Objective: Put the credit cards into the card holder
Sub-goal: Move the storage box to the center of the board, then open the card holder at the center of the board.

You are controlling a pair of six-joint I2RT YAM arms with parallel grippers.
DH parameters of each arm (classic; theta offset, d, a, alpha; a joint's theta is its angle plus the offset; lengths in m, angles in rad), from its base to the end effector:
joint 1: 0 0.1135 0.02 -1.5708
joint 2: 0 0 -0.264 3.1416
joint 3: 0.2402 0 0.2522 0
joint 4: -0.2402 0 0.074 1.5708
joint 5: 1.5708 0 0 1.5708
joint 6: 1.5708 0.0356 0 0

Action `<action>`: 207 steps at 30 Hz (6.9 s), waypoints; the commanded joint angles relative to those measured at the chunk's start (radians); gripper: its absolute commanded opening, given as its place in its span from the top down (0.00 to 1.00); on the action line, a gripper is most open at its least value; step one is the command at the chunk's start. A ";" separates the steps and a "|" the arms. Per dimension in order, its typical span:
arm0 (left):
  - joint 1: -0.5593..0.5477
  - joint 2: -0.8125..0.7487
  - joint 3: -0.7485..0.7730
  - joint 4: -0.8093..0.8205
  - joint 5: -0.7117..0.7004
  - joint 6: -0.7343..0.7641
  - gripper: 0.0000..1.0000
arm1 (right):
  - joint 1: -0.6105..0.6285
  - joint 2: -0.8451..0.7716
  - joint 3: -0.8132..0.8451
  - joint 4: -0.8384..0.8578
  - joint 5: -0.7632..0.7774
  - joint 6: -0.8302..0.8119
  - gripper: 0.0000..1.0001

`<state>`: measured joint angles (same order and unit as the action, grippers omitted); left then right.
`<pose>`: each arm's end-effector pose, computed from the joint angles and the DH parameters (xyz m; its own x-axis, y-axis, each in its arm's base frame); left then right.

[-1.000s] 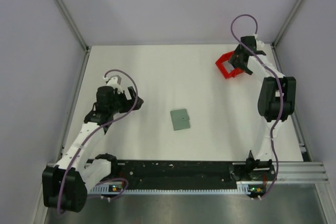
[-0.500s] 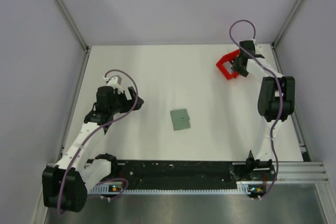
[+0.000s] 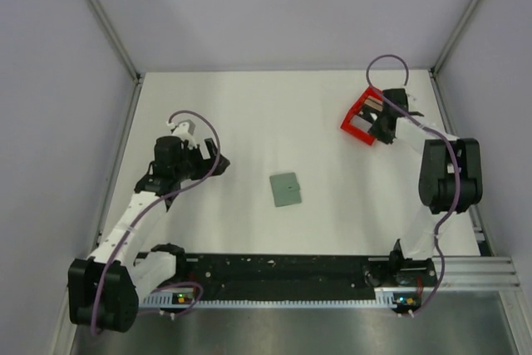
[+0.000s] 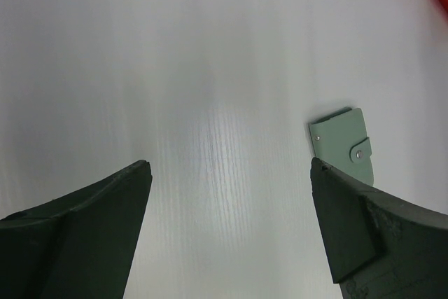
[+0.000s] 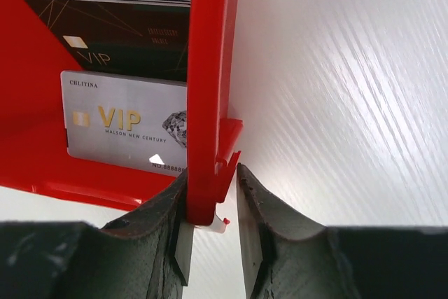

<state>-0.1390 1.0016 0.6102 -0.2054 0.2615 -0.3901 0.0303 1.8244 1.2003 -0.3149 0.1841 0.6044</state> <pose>0.2133 -0.0391 0.2370 -0.6462 -0.2805 -0.7097 0.1080 0.8870 -0.4489 0.3845 0.0051 0.1866 -0.6192 0.5402 -0.5699 0.5228 0.8251 0.2141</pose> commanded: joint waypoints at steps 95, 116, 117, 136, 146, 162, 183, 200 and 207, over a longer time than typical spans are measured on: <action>-0.142 0.104 -0.056 0.196 0.081 -0.154 0.02 | 0.327 -0.456 -0.438 0.105 0.187 0.492 0.78; -0.287 0.135 -0.056 0.228 -0.047 -0.168 0.02 | 0.388 -0.594 -0.397 0.116 0.172 0.296 0.32; -0.295 0.132 -0.061 0.231 -0.053 -0.171 0.02 | 0.387 -0.618 -0.401 0.109 0.157 0.272 0.27; -0.395 0.143 -0.064 0.138 -0.162 -0.176 0.11 | 0.542 -0.334 -0.529 0.503 -0.500 0.049 0.45; -0.398 -0.047 -0.139 0.166 -0.171 -0.168 0.21 | 0.664 -0.192 -0.545 0.559 -0.454 0.116 0.52; -0.398 -0.009 -0.158 0.155 -0.144 -0.082 0.02 | 1.001 -0.467 -0.640 0.465 -0.008 0.177 0.57; -0.393 0.241 -0.079 0.141 0.001 -0.073 0.37 | 0.758 -0.255 -0.453 0.530 -0.558 -0.117 0.57; -0.405 0.361 -0.020 0.141 0.007 -0.076 0.54 | 0.712 -0.140 -0.426 0.553 -0.580 -0.135 0.59; -0.413 0.420 -0.018 0.179 0.042 -0.079 0.53 | 0.712 -0.117 -0.478 0.614 -0.634 -0.108 0.60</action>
<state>-0.5415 1.3884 0.5728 -0.0734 0.2729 -0.4725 0.7483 1.6875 0.7532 0.2314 -0.4206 0.4919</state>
